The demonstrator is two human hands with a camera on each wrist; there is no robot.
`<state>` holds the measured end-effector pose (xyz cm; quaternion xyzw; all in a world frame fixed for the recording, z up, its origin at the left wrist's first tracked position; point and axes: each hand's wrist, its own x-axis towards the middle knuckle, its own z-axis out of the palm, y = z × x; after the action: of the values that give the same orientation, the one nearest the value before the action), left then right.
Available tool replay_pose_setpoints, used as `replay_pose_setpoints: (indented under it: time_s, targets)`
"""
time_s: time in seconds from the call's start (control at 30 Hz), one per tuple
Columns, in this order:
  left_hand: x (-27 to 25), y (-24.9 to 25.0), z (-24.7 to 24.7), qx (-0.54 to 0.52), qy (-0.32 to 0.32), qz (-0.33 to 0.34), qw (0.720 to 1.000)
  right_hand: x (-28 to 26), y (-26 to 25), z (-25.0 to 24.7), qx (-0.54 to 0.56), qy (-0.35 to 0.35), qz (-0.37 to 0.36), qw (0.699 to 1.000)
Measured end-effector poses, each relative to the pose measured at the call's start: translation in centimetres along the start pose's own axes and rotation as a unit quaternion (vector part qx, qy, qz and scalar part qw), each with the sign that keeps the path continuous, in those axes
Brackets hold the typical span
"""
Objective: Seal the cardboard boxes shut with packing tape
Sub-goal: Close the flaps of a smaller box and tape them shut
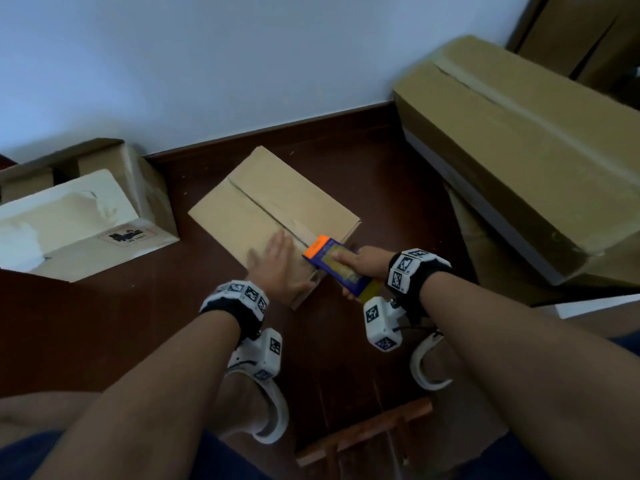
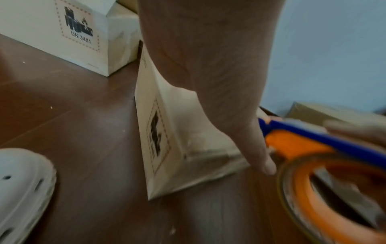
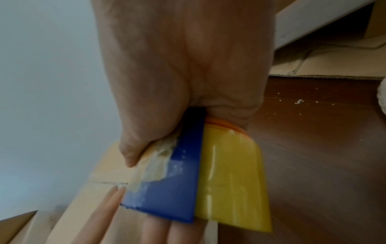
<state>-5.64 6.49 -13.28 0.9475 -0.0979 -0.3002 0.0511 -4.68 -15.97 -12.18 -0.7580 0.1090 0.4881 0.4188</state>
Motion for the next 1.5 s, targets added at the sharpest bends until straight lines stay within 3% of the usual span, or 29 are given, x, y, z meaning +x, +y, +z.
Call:
replay_pose_setpoints:
  time_s: [0.13,0.27,0.43,0.57,0.77,0.93,1.07,1.2,1.4,1.5]
  targets:
    - [-0.1,2.5,3.0,-0.012,0.011,-0.067,0.998,0.1,-0.4,0.4,-0.033,0.021,-0.009,0.999]
    - [1.3,3.6,2.5,-0.101,0.046,-0.117,0.987,-0.6,0.0,0.5,0.033,-0.007,-0.003,0.999]
    - [3.1,2.4,2.0,-0.070,-0.003,-0.116,0.991,-0.2,0.1,0.2,0.051,-0.016,0.000,0.999]
    - [3.5,2.6,2.1,-0.064,0.003,-0.128,0.990,-0.4,0.0,-0.1,0.053,-0.068,0.009,0.996]
    - [6.3,0.4,4.5,-0.019,0.018,-0.107,0.994,-0.6,0.3,-0.3,0.043,-0.080,-0.006,0.996]
    - [7.4,-1.1,3.7,0.014,0.027,-0.086,0.996,-1.1,2.8,-0.1,-0.110,-0.028,0.018,0.993]
    - [7.8,-0.7,1.8,0.021,0.016,-0.090,0.996,-1.3,4.0,-0.2,-0.102,-0.023,0.024,0.994]
    - [7.9,-0.7,0.9,0.043,0.006,-0.096,0.994,-1.6,4.9,0.1,-0.029,-0.087,0.035,0.995]
    - [7.6,-0.3,0.4,0.047,-0.001,-0.083,0.995,-1.2,4.5,0.5,0.022,-0.075,0.050,0.996]
    - [7.5,-0.5,0.3,0.046,0.001,-0.086,0.995,-1.3,3.0,0.7,0.033,-0.027,0.050,0.998]
